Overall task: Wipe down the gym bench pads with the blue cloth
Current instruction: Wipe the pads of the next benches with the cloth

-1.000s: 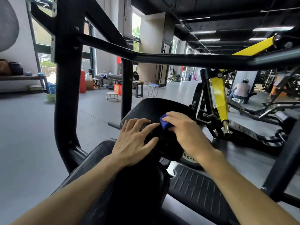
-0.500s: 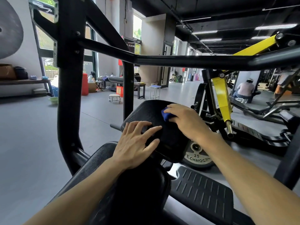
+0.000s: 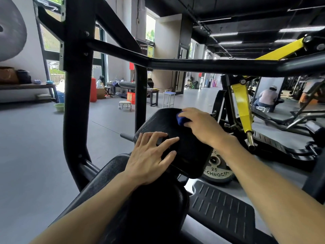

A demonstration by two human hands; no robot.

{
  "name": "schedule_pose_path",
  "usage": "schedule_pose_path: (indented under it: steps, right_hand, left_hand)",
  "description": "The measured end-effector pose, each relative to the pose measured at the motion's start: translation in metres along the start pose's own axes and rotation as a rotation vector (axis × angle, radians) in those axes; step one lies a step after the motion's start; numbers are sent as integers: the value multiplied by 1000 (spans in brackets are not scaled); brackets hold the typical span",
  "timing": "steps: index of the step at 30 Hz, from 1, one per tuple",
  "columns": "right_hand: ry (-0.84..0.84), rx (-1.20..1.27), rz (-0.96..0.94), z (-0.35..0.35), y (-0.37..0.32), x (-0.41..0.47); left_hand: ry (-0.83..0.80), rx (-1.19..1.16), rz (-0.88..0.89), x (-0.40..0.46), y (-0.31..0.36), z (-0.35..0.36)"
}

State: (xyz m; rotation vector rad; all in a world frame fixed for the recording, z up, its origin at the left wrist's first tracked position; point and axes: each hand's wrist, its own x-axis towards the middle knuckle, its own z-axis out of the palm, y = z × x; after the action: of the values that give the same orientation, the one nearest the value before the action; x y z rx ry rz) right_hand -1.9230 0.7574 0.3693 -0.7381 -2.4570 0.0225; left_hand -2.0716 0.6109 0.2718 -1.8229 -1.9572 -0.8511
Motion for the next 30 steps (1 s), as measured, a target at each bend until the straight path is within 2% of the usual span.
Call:
schedule_pose_path:
  steps: [3, 6, 8, 11, 13, 15, 20, 26, 30]
  right_hand:
    - [145, 31, 4, -12, 21, -51]
    - [192, -107, 12, 0, 28, -55]
    - [124, -222, -25, 11, 16, -28]
    - [-48, -228, -71, 26, -3, 24]
    - [-102, -198, -76, 26, -4, 37]
    - [-86, -132, -71, 14, 3, 22]
    - [101, -79, 2, -5, 26, -30]
    - [-136, -174, -132, 42, -21, 74]
    - [-95, -112, -136, 32, -14, 49]
  left_hand:
    - [5, -9, -5, 1, 2, 1]
    - [19, 4, -6, 2, 3, 1]
    - [11, 1, -9, 2, 3, 0]
    - [-4, 29, 7, 4, 0, -2]
    - [-13, 56, 38, 12, -5, -7]
    - [-8, 69, 58, 20, -13, -13]
    - [25, -10, 46, 14, -37, -8]
    - [7, -39, 65, 8, -42, -7]
    - [-13, -85, 90, -1, -54, -7]
